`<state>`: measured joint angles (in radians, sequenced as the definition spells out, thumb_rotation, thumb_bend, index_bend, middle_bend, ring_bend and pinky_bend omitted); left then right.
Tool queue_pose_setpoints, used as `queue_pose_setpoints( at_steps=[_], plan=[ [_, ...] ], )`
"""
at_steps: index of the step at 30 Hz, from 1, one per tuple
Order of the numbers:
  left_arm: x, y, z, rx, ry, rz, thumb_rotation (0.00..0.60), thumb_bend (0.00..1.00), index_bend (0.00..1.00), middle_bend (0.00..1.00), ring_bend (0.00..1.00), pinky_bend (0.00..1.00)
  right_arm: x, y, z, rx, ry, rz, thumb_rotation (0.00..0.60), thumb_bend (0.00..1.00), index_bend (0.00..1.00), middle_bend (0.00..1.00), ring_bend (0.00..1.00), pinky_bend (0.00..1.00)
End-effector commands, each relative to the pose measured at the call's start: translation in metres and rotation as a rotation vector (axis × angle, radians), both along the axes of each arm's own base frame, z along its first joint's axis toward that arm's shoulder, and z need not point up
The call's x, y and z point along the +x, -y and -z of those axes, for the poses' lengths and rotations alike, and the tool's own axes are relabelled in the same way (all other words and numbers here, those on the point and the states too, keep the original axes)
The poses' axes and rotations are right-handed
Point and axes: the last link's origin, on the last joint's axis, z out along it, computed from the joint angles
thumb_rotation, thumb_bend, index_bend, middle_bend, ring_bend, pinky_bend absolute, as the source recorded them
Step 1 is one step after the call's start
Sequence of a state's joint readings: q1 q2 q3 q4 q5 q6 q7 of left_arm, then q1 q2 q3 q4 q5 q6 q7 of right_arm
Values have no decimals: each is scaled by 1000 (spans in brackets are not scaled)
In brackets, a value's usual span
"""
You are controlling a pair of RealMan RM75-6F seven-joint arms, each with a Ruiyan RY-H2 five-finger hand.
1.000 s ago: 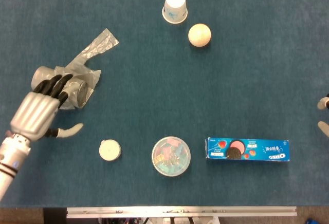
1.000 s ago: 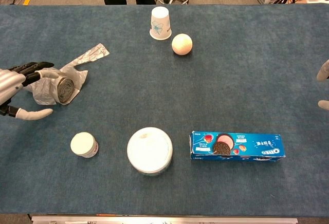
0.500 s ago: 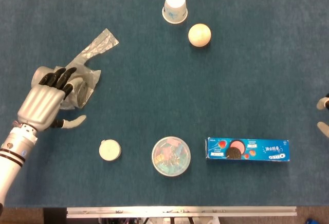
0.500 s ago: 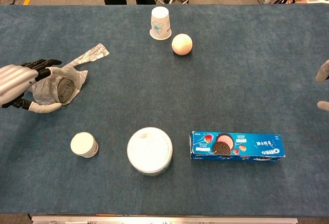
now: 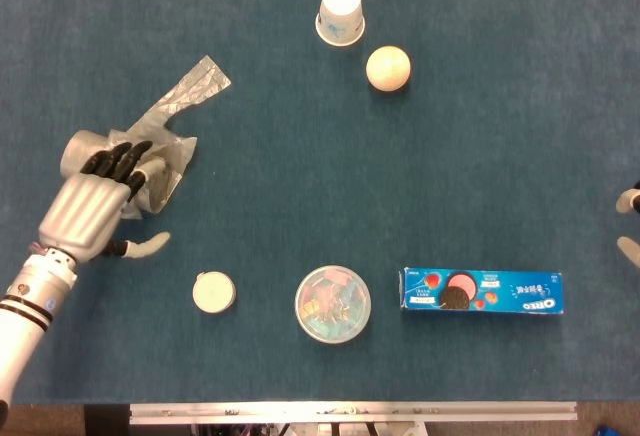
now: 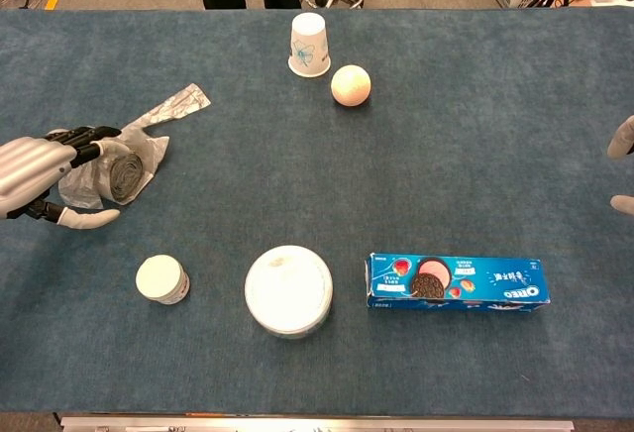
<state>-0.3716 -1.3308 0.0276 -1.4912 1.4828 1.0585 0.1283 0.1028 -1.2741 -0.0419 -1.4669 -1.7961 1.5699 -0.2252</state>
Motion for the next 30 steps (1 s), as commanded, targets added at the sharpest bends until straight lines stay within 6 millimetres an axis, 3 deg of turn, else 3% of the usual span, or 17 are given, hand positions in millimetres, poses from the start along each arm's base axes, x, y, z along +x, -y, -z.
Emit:
queue_pose_setpoints(
  at_steps=[1,16,25,30],
  plan=[
    [9,-1,-4,5,16,29,296,220,145,40,46,148,0,0,0,1,1,0,600,72,514,542,365,488],
    [-14,12,-2,-13,-33,-42,309,220,150,42,46,148,-1,1,1,-4,-9,1,600,73,514,542,365,488],
    [4,6,-6,27,14,33,315,220,150,39,45,145,-1,0,1,-4,-10,-1,600,73,514,542,365,487],
    [11,-1,-10,57,21,62,233,222,150,32,42,113,-1,0,1,-1,-10,0,600,73,514,542,365,487]
  ],
)
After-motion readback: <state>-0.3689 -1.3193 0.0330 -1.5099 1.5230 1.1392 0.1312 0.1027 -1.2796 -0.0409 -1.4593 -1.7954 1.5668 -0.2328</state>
